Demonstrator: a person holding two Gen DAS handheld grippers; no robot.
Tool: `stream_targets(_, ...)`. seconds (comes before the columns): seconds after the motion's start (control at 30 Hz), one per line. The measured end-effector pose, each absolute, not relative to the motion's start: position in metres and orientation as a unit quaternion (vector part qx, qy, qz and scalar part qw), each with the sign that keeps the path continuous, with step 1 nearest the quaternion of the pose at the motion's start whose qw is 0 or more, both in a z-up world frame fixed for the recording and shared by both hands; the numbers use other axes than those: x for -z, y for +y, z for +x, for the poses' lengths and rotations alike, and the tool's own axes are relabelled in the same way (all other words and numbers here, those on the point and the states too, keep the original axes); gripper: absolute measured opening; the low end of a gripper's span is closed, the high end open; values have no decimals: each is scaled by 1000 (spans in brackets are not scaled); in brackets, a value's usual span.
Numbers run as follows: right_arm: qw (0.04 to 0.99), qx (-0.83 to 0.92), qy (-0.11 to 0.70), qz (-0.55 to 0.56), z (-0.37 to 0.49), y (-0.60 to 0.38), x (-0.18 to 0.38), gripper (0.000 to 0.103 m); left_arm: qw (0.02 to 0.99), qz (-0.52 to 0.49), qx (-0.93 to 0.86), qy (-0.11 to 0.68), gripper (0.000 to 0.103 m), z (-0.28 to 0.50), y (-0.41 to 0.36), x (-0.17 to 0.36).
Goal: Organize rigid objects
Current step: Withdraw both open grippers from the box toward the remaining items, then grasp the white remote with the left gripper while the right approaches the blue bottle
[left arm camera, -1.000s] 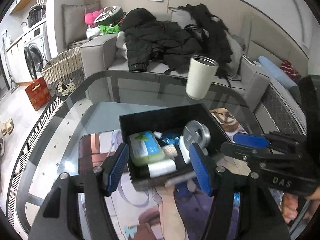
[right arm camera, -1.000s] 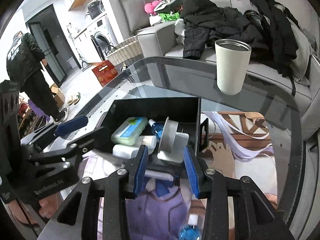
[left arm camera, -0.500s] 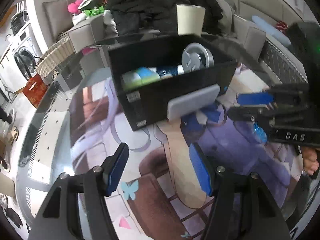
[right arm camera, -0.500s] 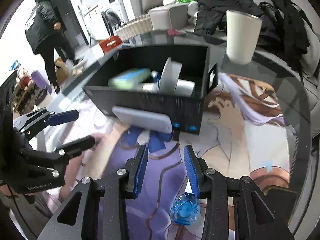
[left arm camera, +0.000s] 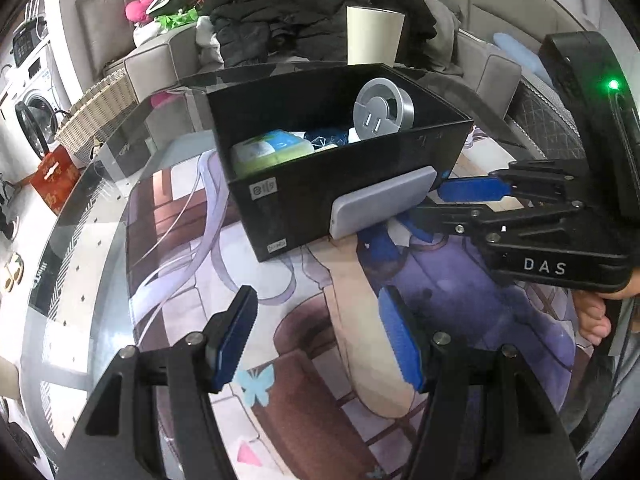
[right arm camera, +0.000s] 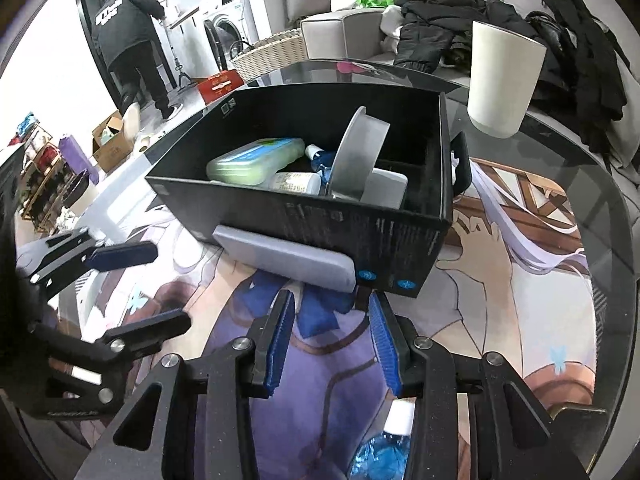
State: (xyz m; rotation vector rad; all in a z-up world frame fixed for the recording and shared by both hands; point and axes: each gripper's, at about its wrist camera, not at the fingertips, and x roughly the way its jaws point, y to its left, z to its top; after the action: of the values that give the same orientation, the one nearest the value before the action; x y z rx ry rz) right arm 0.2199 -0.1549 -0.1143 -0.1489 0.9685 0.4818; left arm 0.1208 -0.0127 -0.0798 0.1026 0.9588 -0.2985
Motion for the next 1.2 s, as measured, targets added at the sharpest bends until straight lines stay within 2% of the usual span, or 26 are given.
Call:
stream_targets(0.2,836,-299,454,-72,205,-135,103,40,880,40,133,454,63,119,1,74)
stream_targets(0.3,852,-262,442,-102,198,-132,99,40,883,39,122,452,63,119,6,74)
stream_targets(0.5,865,-207,447,-91,217,-146,107,40,883,54,98,456,63,130,8,82)
stream_targets(0.8,865,-246,423,-109,219,-132,104,40,880,43,90,464,63,132,17,83)
stream_targets(0.93,833,-317,441,-103,207,-111,105,40,880,35,86,465,64,132,22,81)
stream_targets(1.07,847,-299,422,-122,204,-109,100,40,879,31,85,468,64,132,24,80)
stream_targets(1.2,847,-280,442,-93,215,-120,103,40,879,33,84,467,64,130,22,78)
